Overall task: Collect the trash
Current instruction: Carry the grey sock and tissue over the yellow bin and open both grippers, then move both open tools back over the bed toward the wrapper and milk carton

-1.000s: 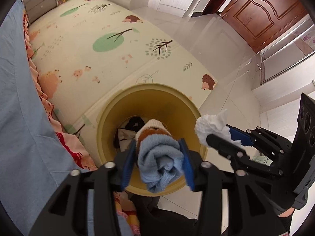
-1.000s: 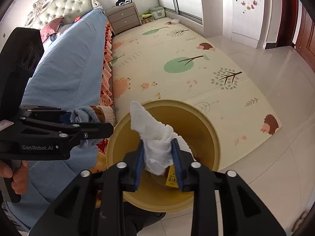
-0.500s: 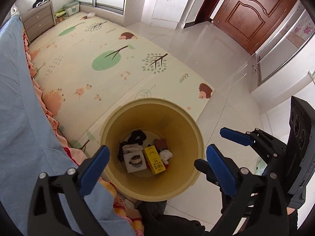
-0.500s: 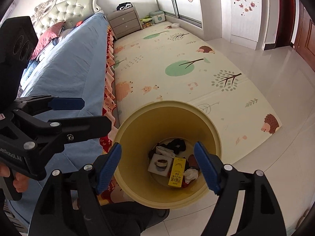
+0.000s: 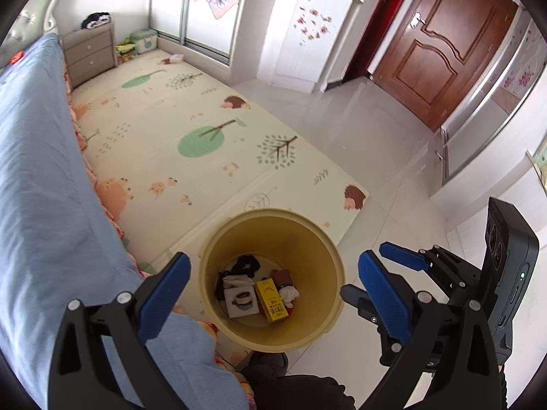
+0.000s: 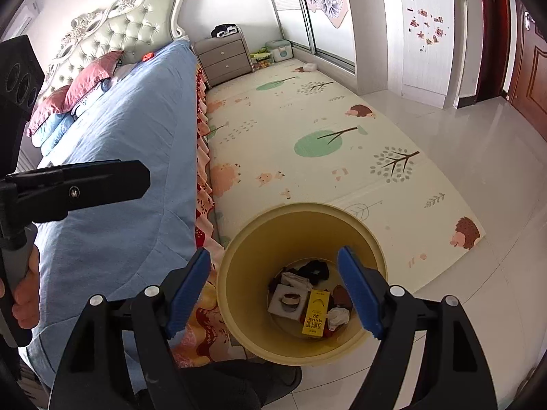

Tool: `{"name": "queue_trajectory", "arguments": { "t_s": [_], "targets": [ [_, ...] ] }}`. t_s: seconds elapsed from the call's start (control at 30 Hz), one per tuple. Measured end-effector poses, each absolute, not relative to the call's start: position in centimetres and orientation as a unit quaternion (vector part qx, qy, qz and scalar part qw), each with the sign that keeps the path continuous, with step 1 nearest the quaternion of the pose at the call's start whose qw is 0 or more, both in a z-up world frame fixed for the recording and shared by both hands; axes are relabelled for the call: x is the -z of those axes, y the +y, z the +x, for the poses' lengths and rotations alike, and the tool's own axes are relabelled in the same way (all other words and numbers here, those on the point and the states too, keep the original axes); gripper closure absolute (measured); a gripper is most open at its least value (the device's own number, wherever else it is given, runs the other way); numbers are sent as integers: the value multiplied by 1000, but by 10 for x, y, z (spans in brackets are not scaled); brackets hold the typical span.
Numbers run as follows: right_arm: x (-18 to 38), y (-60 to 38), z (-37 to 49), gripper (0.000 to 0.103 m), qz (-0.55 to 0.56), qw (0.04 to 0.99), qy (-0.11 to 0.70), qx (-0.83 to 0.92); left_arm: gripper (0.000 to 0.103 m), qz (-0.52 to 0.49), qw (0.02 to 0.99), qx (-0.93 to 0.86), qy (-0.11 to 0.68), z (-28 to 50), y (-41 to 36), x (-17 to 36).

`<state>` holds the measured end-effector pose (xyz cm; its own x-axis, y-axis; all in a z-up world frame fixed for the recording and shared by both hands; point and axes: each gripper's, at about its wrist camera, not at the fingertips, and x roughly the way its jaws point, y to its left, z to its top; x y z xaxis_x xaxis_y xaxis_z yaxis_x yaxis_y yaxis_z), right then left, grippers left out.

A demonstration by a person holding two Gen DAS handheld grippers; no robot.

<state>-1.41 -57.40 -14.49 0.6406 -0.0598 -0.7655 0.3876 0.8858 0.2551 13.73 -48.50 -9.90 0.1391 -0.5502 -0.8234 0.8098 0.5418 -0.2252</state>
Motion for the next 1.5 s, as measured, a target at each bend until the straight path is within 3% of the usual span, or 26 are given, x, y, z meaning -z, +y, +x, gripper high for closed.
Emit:
{"name": "queue_trajectory", "arguments": {
  "t_s": [0.17,0.4,0.7,1.1,1.5],
  "targets": [
    [110,-538,-4,27,175,907,370,99,5,122,792,431,414,142,-434,60],
    [58,-455,21,9,81,950,294,60,4,103,861,360,344,157,-333,15],
    [25,-347,69,8,47,972,228,-27,4,87,935,208,274,178,-183,-18],
    [16,-200,149,8,30,961,245,-122,4,34,958,81,273,211,-24,-19],
    [26,-145,201,8,29,951,275,-136,4,5,956,36,290,249,41,6]
  ]
}}
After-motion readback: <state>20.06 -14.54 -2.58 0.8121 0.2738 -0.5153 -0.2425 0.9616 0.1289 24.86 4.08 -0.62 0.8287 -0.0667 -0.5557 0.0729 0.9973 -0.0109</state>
